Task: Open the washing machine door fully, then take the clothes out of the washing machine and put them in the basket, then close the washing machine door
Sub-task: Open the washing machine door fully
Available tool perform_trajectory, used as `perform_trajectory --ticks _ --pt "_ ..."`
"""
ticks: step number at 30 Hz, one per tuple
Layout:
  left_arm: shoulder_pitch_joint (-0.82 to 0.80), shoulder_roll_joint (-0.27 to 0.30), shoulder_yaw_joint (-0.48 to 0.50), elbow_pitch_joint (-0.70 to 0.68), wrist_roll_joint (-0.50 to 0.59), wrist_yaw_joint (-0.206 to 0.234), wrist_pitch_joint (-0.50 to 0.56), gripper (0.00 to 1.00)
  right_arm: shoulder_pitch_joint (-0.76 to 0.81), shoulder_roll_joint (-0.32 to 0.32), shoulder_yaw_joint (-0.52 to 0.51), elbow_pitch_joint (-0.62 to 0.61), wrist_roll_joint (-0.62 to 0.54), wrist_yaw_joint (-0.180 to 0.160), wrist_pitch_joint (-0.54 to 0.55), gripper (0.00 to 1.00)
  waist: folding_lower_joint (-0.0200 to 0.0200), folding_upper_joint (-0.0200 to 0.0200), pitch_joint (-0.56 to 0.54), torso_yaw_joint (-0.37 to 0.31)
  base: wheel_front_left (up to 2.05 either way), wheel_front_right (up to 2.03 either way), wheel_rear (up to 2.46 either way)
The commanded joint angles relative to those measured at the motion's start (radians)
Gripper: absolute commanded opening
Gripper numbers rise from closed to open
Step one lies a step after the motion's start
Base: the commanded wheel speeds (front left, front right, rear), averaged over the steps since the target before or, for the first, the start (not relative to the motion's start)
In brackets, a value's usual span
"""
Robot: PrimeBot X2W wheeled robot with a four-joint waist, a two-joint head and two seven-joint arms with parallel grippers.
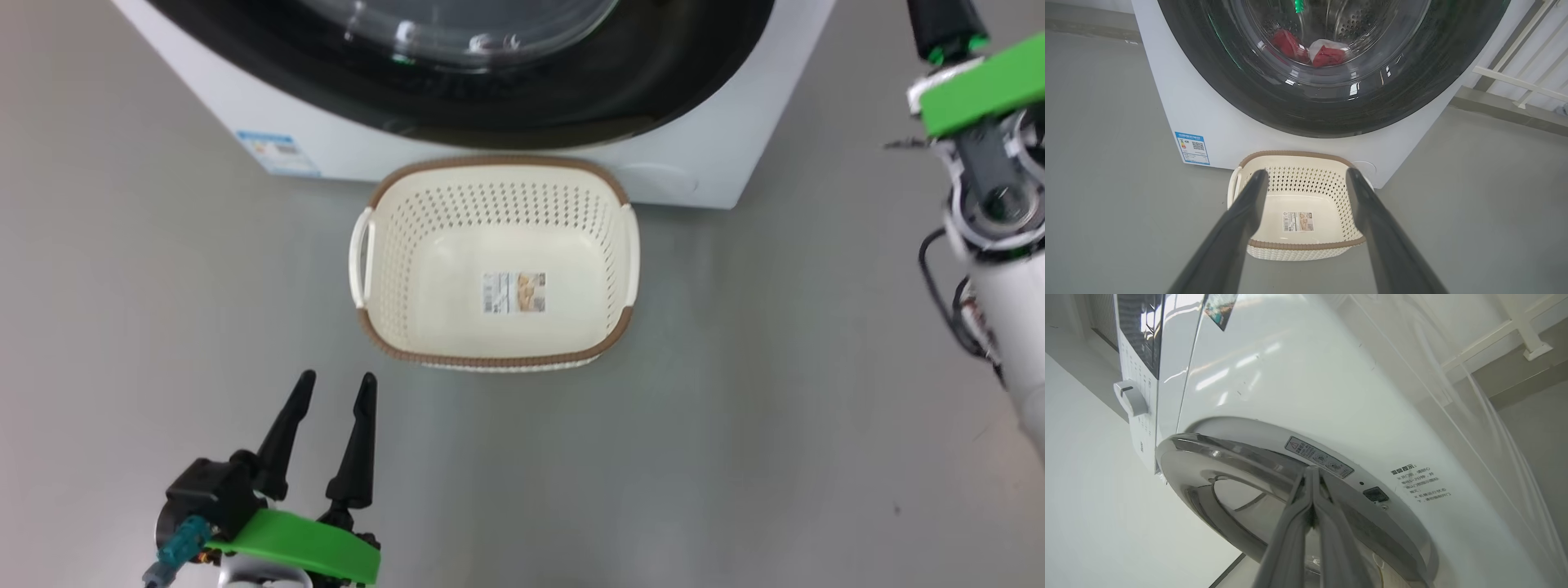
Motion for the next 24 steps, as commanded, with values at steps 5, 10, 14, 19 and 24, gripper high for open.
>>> perform_trajectory --ticks 5,10,14,19,24 --pt "-0.048 0.012 0.016 -0.016 -0.015 -0.005 -0.012 1.0 -0.105 -0.021 0.019 -0.005 0.163 0.008 0.161 0.0 0.0 0.0 0.092 0.054 0.0 0.0 0.0" --pt "-0.065 0.012 0.013 -0.014 -0.02 -0.005 -0.012 1.0 -0.166 -0.032 0.018 0.013 0.24 0.008 0.262 0.0 0.0 0.0 0.121 0.06 0.0 0.0 0.0" --pt "-0.082 0.012 0.006 -0.014 -0.025 -0.005 -0.012 1.0 -0.23 -0.044 0.011 0.057 0.314 0.008 0.38 0.0 0.0 0.0 0.146 0.065 0.0 0.0 0.0" --pt "-0.092 0.012 -0.004 -0.012 -0.031 -0.005 -0.012 1.0 -0.279 -0.049 0.005 0.102 0.359 0.008 0.463 0.0 0.0 0.0 0.159 0.071 0.0 0.0 0.0" --pt "-0.094 0.012 -0.014 -0.012 -0.038 -0.005 -0.012 1.0 -0.325 -0.056 0.009 0.163 0.385 0.008 0.542 0.0 0.0 0.0 0.169 0.08 0.0 0.0 0.0"
